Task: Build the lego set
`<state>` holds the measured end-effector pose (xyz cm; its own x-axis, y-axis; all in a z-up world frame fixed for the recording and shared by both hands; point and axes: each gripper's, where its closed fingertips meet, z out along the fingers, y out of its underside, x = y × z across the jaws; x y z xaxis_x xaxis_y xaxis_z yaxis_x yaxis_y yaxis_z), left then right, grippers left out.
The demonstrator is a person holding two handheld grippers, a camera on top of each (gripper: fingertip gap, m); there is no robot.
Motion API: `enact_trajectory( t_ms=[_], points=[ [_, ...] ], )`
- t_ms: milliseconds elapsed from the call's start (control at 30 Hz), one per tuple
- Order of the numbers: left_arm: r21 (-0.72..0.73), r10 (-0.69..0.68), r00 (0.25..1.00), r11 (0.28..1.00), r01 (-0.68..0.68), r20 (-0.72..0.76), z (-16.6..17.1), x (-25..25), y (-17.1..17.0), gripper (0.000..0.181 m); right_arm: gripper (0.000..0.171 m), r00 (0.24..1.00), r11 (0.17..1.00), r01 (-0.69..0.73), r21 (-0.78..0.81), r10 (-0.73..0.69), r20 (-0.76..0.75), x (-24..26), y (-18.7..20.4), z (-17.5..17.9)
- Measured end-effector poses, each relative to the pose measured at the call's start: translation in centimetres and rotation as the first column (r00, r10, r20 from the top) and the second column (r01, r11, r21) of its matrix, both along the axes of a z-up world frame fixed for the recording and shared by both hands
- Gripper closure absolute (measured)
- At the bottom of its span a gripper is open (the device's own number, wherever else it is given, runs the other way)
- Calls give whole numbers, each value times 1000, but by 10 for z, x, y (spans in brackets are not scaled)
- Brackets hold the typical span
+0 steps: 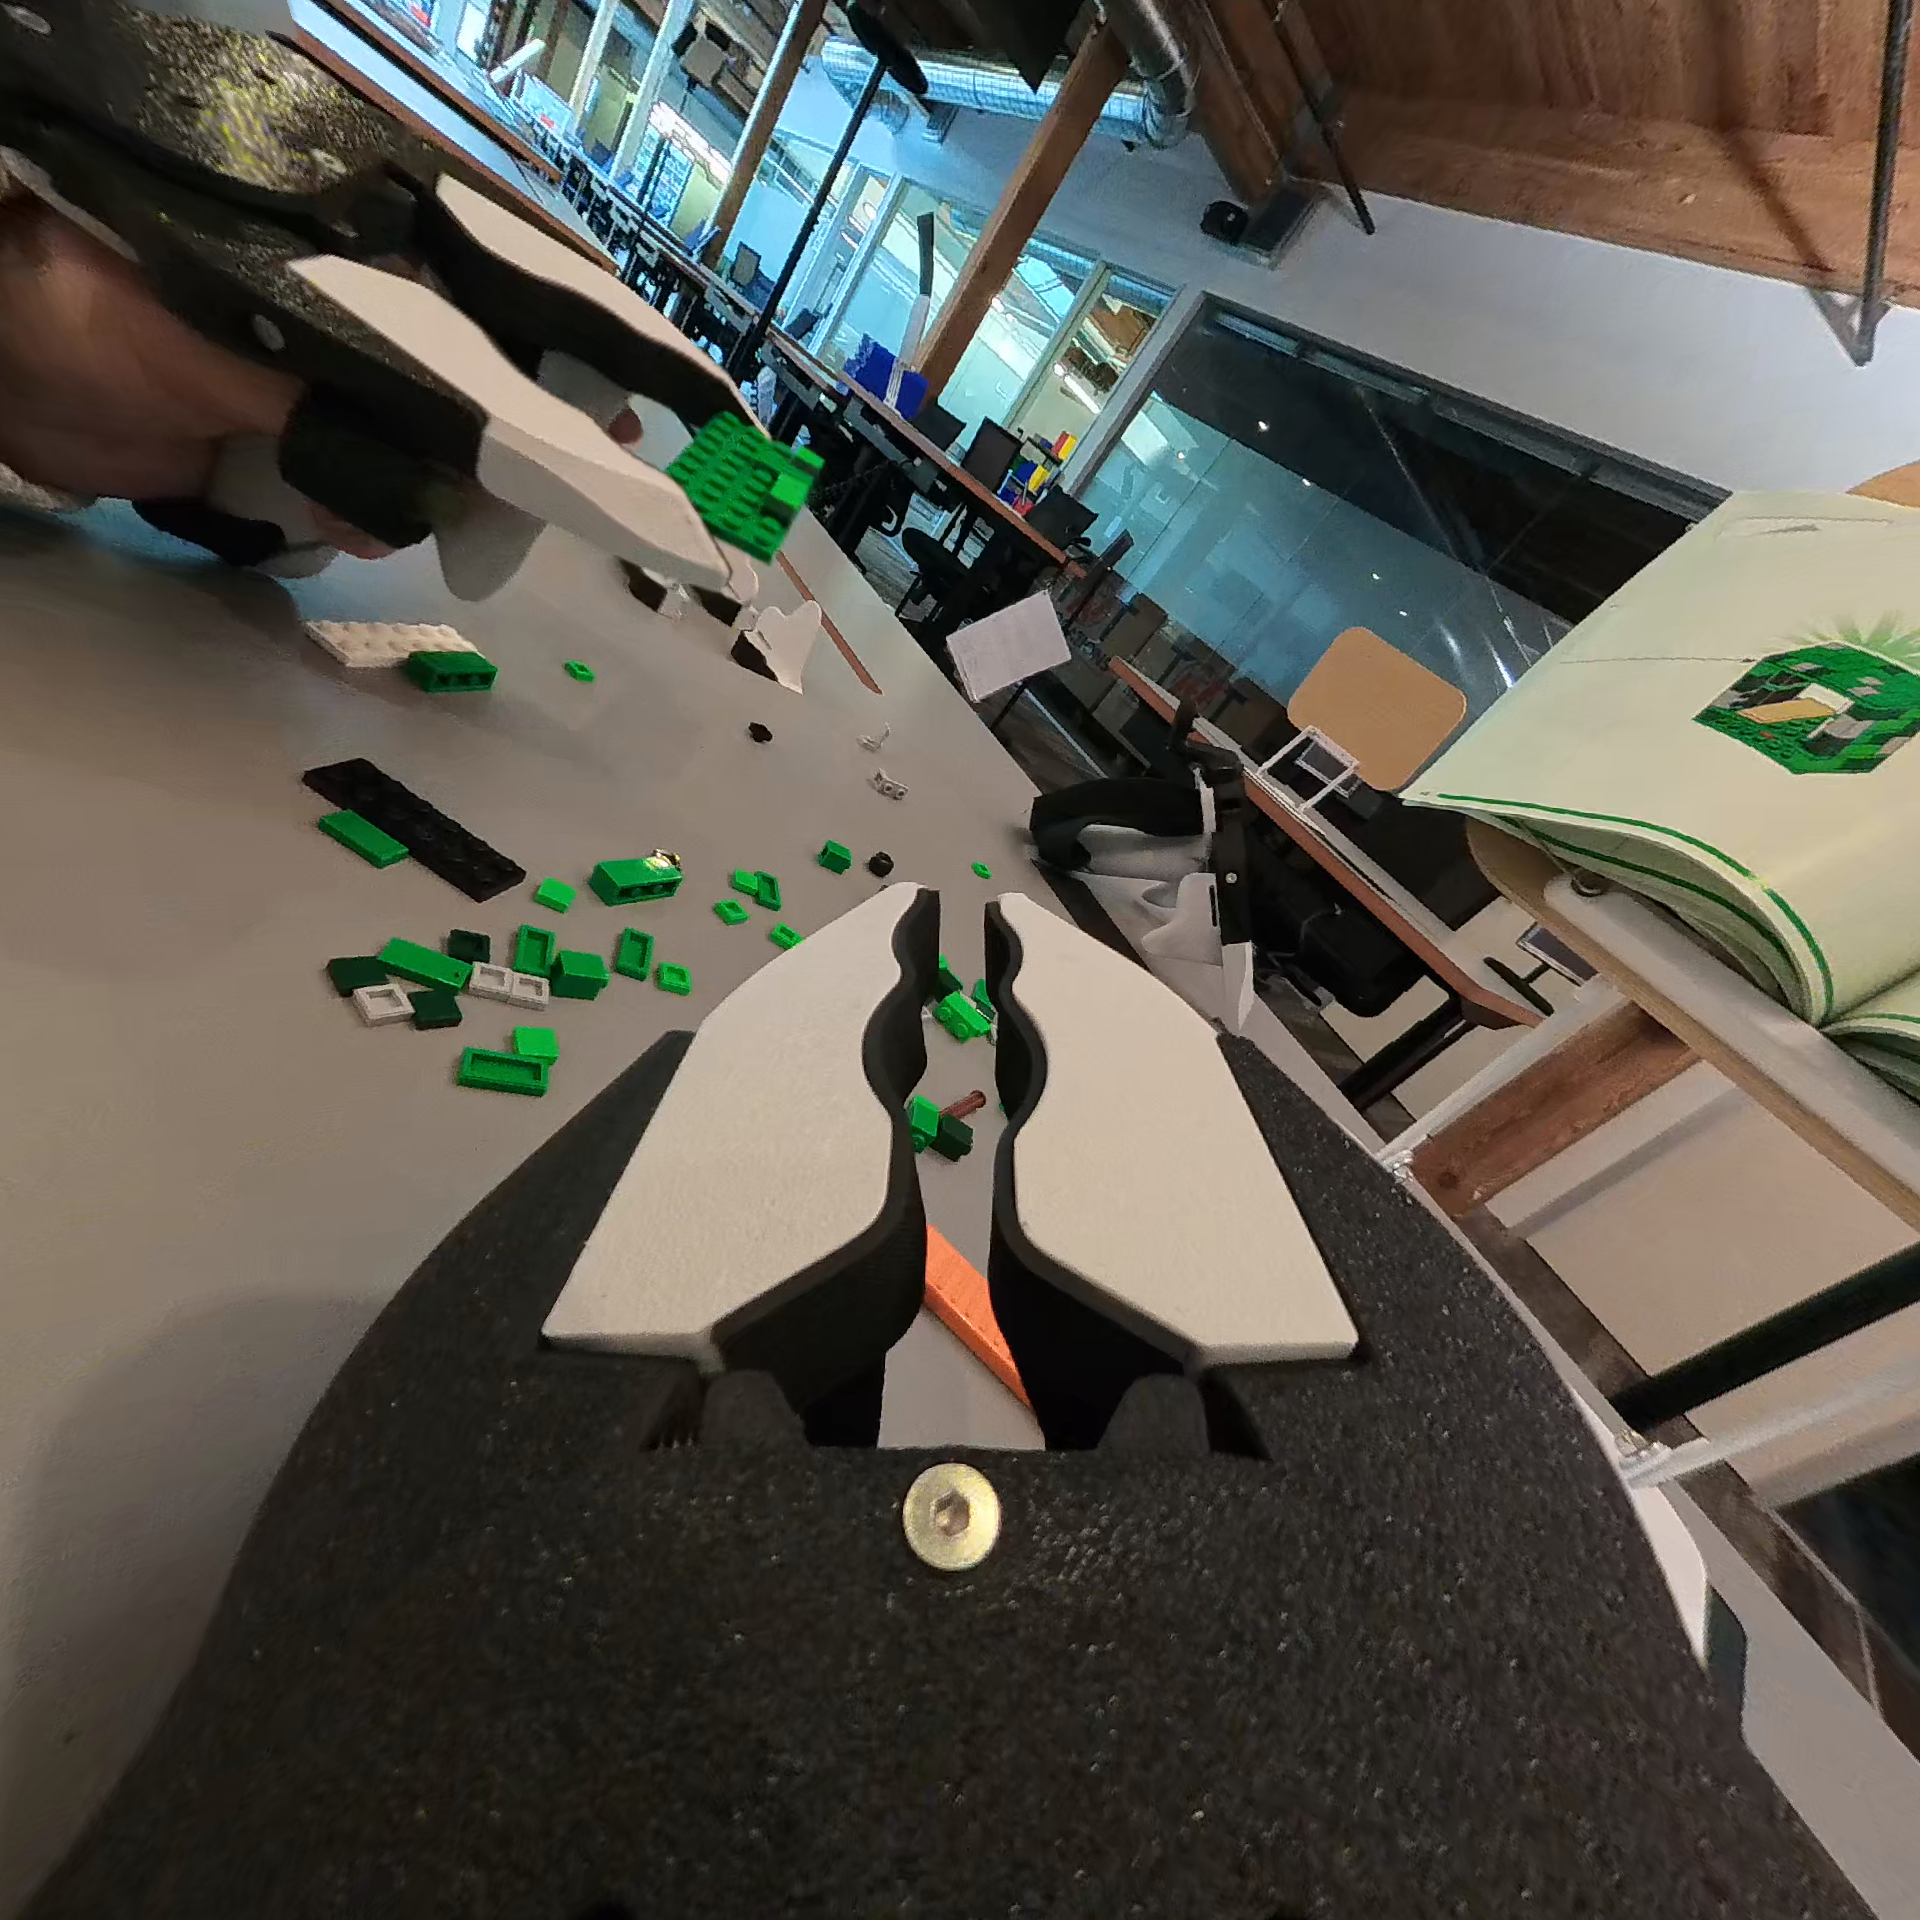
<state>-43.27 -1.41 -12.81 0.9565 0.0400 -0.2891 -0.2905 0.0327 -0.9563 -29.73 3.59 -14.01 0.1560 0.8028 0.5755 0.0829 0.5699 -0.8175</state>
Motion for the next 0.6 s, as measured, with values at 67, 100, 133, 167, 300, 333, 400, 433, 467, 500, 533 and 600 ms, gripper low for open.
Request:
enact_trajectory(
  t_ms=[67,100,133,167,300,333,400,433,467,500,533,600],
  points=[
    [11,31,999,999,-31,20,2,-8,-1,108,164,1000,1000,16,-10,-16,-4,1,3,0],
    [13,38,999,999,-38,31,3,-12,-1,108,164,1000,999,30,-15,-30,-5,1,6,1],
    [18,47,998,999,-48,42,4,-16,-1,108,165,999,998,51,-20,-51,-6,1,9,1],
    [22,57,997,998,-58,49,5,-18,-1,108,165,997,997,74,-24,-74,-8,2,13,1],
    [36,66,996,997,-68,57,7,-21,-2,108,166,992,991,124,-40,-125,-16,4,22,2],
    [39,64,996,997,-66,57,8,-21,-2,108,166,992,991,124,-44,-125,-19,5,22,3],
    [39,62,997,997,-64,55,8,-20,-2,108,166,992,991,125,-45,-126,-20,5,22,3],
    [40,58,997,997,-60,53,8,-19,-2,108,166,992,991,125,-42,-126,-17,4,22,2],
    [40,54,997,998,-56,51,8,-18,-2,108,166,992,991,125,-38,-125,-14,4,22,2],
    [40,55,997,998,-57,49,7,-18,-2,108,166,992,992,124,-34,-124,-12,4,21,2],
    [39,55,997,998,-56,47,7,-18,-2,108,166,992,992,122,-31,-123,-9,4,21,1],
    [35,51,998,998,-53,49,7,-18,-1,108,167,993,993,119,-27,-119,-7,3,20,1]
  ],
)
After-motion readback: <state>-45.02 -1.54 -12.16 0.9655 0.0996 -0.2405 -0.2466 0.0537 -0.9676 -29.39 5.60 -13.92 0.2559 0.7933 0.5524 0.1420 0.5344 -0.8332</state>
